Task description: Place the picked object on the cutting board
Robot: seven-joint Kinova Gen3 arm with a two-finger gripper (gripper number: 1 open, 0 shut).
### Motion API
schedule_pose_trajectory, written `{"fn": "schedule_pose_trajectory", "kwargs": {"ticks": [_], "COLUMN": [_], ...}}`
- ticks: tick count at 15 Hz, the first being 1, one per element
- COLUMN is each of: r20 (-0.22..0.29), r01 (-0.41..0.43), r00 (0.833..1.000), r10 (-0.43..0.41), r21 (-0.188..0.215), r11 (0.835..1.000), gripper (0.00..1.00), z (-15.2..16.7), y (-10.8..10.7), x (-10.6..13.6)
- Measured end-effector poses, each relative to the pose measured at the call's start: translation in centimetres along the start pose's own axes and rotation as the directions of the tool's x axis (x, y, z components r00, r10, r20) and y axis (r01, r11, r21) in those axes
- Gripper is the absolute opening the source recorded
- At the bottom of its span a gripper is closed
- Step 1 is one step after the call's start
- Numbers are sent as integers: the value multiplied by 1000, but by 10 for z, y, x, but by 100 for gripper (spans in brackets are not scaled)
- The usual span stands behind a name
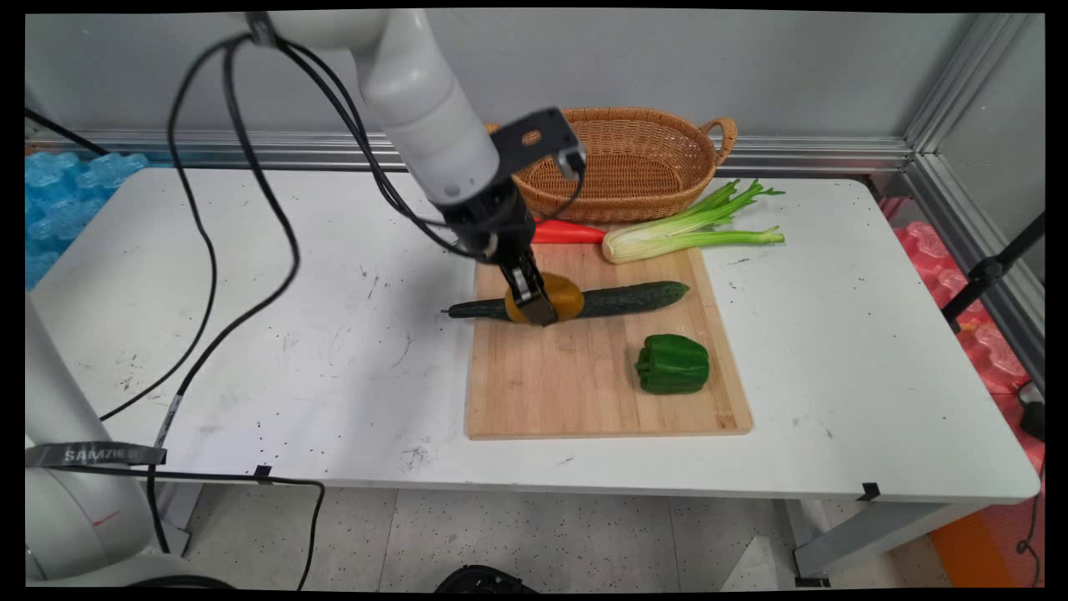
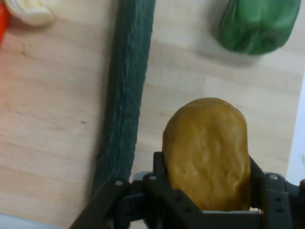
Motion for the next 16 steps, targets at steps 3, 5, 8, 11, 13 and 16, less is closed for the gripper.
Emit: {"fn": "schedule_pose_trajectory", "kwargs": {"ticks": [3,5,8,11,13,16], "r20": [33,50,57,51,44,36], "r01": [-11,-16,-22,-28,-32,-37], "r00": [999,999,998,998,998,999], "r10": [11,16,22,29,33,37], "r21": [4,3,-8,-17,-18,-12], "r11": [1000,1000,1000,999,999,999], "gripper": [0,0,0,0,100,100], "z": [27,45,66,78,82,79], "y": [2,4,6,8,7,6], "x": [-2,-3,-2,1,3,4]}}
